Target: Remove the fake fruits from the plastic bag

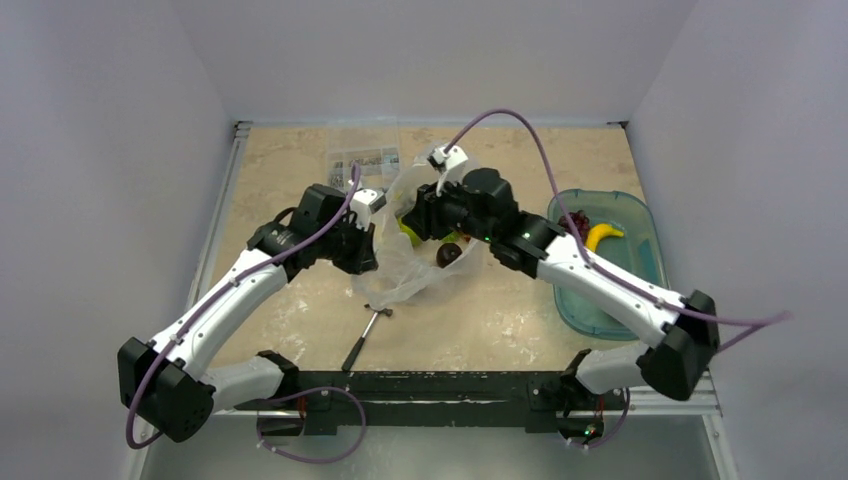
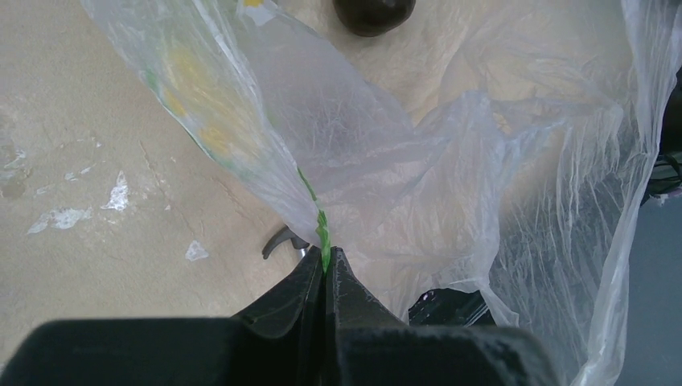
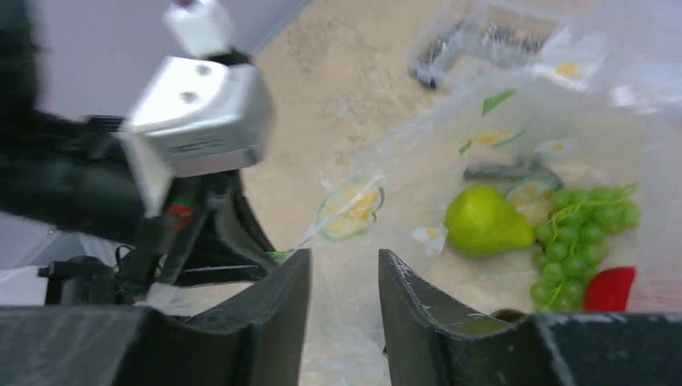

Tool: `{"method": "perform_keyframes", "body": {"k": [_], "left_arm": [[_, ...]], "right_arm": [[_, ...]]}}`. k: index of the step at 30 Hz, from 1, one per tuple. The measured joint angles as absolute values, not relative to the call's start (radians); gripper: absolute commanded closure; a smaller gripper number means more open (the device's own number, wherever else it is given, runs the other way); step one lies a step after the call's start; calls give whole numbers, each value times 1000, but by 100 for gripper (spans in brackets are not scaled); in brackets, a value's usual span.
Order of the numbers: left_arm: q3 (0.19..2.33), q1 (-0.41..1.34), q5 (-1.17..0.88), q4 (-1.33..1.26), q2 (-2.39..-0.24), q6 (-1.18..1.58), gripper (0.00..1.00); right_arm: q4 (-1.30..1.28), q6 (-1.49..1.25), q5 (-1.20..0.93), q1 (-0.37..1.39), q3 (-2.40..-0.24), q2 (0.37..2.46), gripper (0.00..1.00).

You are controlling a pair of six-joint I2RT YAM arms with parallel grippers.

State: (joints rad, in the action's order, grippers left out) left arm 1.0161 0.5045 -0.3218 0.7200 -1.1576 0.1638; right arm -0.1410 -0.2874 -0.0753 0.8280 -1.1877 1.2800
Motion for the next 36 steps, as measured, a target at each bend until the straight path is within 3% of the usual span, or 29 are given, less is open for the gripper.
{"method": "perform_keyframes", "body": {"k": [11, 18, 36], "left_arm": [[999, 505, -286, 704, -1065, 163, 100], [995, 505, -278, 692, -1045, 163, 100], [986, 505, -280, 688, -1060, 163, 100]], "right_arm": [[-342, -355, 64, 793, -1354, 1708, 62], [-387, -348, 49, 756, -1388, 1799, 58], [-463, -208, -169, 755, -1383, 1909, 32]]}}
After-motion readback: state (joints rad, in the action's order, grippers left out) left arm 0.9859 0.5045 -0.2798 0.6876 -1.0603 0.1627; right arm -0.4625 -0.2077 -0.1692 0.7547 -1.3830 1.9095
